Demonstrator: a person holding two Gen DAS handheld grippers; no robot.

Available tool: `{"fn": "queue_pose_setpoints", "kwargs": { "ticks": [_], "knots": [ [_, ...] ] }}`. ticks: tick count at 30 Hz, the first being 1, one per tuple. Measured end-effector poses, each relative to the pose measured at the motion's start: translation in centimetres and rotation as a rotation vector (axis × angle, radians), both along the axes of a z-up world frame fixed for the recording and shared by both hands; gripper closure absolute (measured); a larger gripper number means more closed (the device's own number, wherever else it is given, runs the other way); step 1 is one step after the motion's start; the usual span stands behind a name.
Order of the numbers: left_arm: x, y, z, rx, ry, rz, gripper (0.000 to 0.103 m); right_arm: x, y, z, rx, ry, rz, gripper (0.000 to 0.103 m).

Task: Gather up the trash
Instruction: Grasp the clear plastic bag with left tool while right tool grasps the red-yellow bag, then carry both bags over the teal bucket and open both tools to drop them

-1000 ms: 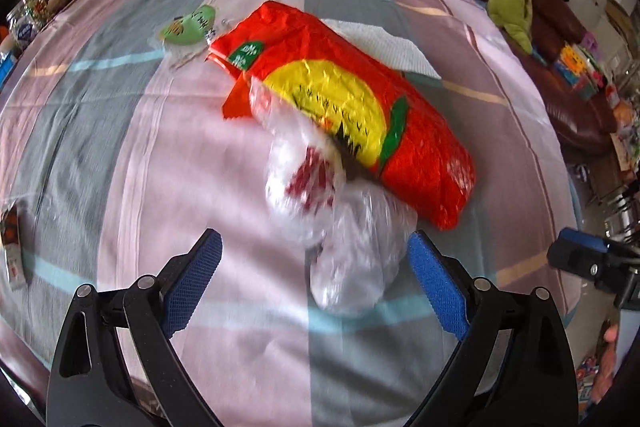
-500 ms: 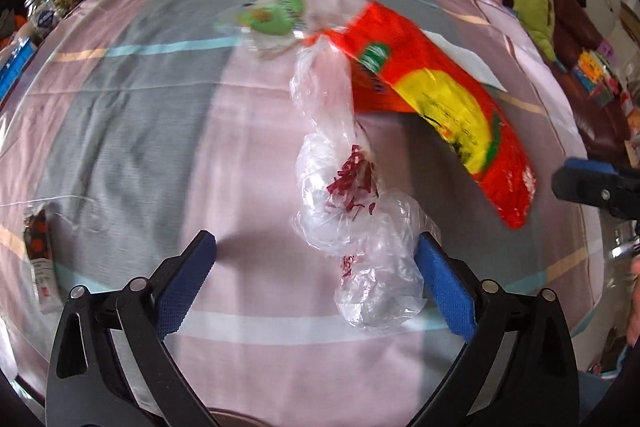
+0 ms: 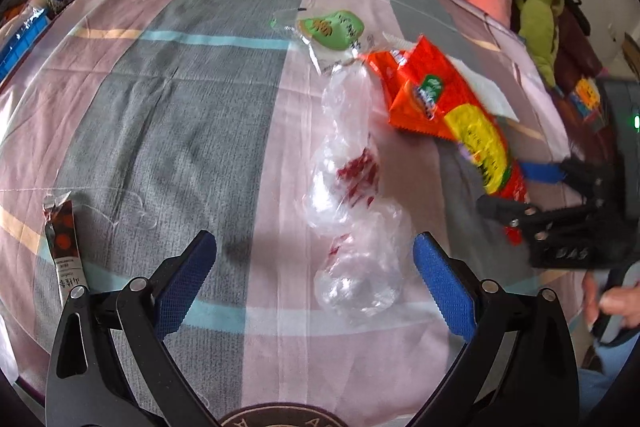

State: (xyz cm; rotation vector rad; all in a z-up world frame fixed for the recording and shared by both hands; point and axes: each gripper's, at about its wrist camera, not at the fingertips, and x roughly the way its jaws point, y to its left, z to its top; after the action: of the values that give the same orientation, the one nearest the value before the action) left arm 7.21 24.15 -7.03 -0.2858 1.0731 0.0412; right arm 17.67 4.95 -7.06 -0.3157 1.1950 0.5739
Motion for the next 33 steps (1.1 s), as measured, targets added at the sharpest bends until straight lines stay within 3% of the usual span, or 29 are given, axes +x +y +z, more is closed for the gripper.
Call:
{"fn": "queue_pose_setpoints", "kwargs": {
  "ticks": [2, 5, 11, 19, 22, 24, 27, 33],
  "knots": [
    [0.3, -0.2, 0.5, 0.0, -0.007, -0.004, 0.004, -0.3, -0.3, -0.1, 0.002, 0.008, -0.008, 0.062],
    [0.7, -0.7, 0.7, 0.008, -0.011, -0.007, 0.004, -0.6, -1.6, 0.8, 0.094, 0.051, -0.055, 0.068],
    [1.6, -0.8, -0.3, 0.022, 0.026, 0.01, 0.004, -1.8, -5.6, 1.8, 0.234, 0.136, -0.197, 0.07],
    [2.2, -1.4, -0.8, 0.061, 0.029, 0.029, 0.005, -2.7, -9.2, 0.9, 0.249, 0.165, -0.338, 0.069],
    [2.2, -2.1, -0.7, 0.072, 0.019, 0.008, 0.017, -3.1, -10.1, 0.7, 0.252, 0.165, -0.361, 0.069],
    [2.0, -2.6, -0.5, 0.11, 0.008, 0.004, 0.045, -3.3, -10.3, 0.7, 0.26, 0.164, -0.366, 0.069],
    [1.8, -2.4, -0.4, 0.092, 0.001, 0.017, 0.07, -3.5, -10.6, 0.6, 0.278, 0.169, -0.365, 0.069],
    [0.9, -3.9, 0.8, 0.075, -0.024, 0.002, 0.073, -4.2, -11.7, 1.0, 0.3, 0.149, -0.375, 0.069]
  ]
}}
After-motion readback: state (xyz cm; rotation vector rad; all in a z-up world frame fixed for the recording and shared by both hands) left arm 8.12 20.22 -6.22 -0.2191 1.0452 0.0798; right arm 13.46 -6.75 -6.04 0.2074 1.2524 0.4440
